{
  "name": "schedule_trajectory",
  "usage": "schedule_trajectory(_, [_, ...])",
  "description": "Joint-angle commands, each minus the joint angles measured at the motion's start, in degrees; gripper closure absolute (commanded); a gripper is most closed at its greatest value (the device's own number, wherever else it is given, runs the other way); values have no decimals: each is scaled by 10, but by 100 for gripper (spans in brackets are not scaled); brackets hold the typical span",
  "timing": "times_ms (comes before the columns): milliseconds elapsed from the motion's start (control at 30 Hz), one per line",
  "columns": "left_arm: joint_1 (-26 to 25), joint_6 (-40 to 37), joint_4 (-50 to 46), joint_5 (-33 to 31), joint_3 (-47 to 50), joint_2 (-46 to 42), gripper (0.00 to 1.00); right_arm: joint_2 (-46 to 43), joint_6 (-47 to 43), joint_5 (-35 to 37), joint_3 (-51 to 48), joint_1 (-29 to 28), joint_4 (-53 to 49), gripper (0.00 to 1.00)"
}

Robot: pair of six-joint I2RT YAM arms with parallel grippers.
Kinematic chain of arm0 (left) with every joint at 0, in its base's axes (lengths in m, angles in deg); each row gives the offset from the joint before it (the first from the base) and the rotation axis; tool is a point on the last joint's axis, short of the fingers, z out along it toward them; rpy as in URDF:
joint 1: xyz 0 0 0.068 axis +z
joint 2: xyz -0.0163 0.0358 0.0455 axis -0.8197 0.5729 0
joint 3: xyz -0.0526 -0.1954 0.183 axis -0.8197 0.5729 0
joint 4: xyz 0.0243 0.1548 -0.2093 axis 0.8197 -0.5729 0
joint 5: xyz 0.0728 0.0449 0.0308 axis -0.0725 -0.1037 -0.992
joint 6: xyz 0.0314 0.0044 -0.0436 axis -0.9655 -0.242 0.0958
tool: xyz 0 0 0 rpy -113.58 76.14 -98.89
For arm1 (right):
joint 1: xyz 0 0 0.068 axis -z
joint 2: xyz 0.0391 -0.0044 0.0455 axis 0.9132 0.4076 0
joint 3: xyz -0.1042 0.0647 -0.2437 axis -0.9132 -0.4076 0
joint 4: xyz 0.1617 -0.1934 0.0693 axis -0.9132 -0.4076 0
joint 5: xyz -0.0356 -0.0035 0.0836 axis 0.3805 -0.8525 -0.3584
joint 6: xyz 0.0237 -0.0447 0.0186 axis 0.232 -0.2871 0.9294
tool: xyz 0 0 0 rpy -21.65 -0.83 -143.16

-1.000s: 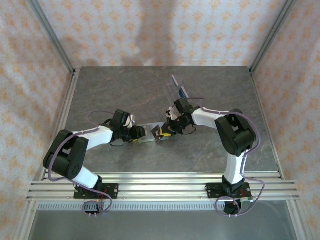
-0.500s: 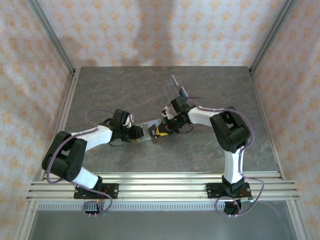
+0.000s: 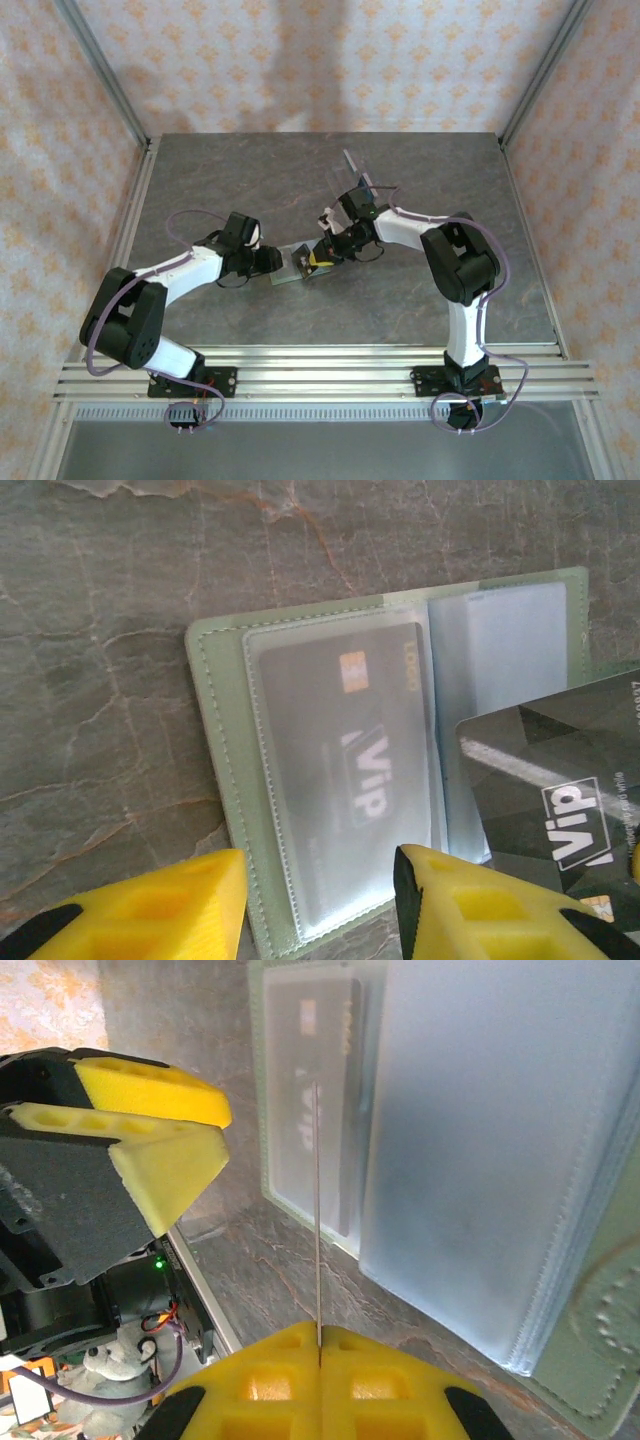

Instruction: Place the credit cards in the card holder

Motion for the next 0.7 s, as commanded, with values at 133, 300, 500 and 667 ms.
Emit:
schedule_trajectory(133, [2,-12,-27,-30,-27,1,58,34,-22,-2,28,4,-38,100])
schedule_trajectory(300, [2,-23,-33,-33,-42,19,58,57,-20,-7,28,4,-32,100])
schedule_trajectory(500, [8,-27,-27,-35,-50,50,59,67,-20,-1,28,4,-32,100])
schedule_trajectory(667, [9,-23,-22,-59,-50,53,61,67,-7,1,30,4,-19,100])
